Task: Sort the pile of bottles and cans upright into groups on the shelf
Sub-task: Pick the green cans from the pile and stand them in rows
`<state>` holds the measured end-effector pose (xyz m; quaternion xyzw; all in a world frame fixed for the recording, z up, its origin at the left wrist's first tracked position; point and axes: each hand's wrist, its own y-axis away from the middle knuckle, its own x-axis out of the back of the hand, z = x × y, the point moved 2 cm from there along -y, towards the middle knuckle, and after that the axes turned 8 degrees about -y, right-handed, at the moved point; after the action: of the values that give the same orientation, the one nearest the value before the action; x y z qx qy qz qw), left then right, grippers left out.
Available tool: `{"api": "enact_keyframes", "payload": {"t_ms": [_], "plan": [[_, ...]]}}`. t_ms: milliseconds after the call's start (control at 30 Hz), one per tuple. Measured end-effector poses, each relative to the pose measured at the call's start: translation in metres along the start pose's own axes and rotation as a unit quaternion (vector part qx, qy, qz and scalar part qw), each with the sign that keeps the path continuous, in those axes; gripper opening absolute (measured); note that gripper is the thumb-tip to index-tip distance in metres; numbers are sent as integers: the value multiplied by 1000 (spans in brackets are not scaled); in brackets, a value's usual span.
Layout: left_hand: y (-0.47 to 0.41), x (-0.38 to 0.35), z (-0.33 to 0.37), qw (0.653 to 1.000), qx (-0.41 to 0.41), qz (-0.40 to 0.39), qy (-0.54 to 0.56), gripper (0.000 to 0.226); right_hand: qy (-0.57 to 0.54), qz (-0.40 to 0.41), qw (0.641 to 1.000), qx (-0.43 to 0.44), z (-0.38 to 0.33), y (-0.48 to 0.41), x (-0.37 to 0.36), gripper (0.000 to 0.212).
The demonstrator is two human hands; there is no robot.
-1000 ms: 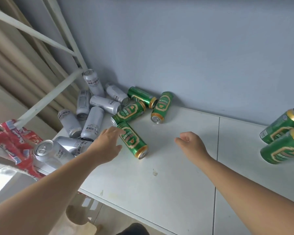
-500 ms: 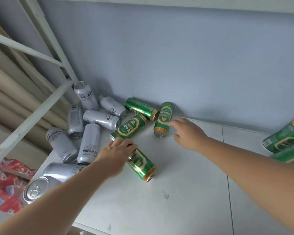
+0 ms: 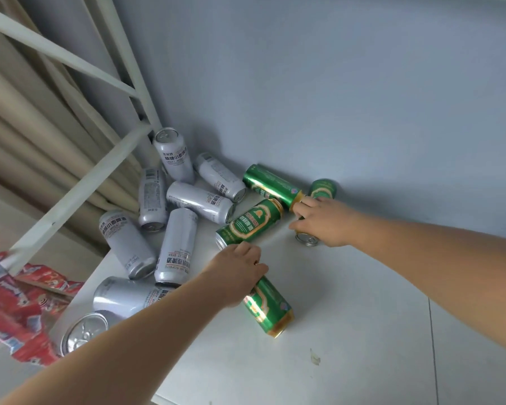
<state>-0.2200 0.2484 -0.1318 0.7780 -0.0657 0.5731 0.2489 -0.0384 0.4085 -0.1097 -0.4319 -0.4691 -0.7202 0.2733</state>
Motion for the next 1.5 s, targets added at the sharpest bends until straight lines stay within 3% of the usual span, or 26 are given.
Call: {"api": "enact_keyframes", "payload": {"t_ms": [300, 533, 600, 733, 933, 1100, 1500], "plan": [[-2, -3, -5, 999, -44, 3, 11, 48, 0, 11, 1000, 10, 8, -3, -10, 52], [4, 11, -1, 997, -11, -18, 73, 53, -122, 106, 983, -82, 18, 29, 3, 56], [8, 17, -1, 993, 14, -15, 113, 58, -198, 162, 958, -129, 22, 44, 7, 53], [10, 29, 3, 977, 45, 9, 207, 63, -352, 251, 869, -243, 25, 78, 8, 51], [4, 35, 17, 928, 109, 38, 355, 52, -456, 327, 767, -310, 2, 118, -2, 57], [0, 45, 37, 895, 123, 71, 424, 50, -508, 377, 687, -357, -17, 156, -1, 46], [-1, 88, 136, 837, 164, 89, 514, 47, -542, 461, 589, -383, -43, 258, -20, 52]]}}
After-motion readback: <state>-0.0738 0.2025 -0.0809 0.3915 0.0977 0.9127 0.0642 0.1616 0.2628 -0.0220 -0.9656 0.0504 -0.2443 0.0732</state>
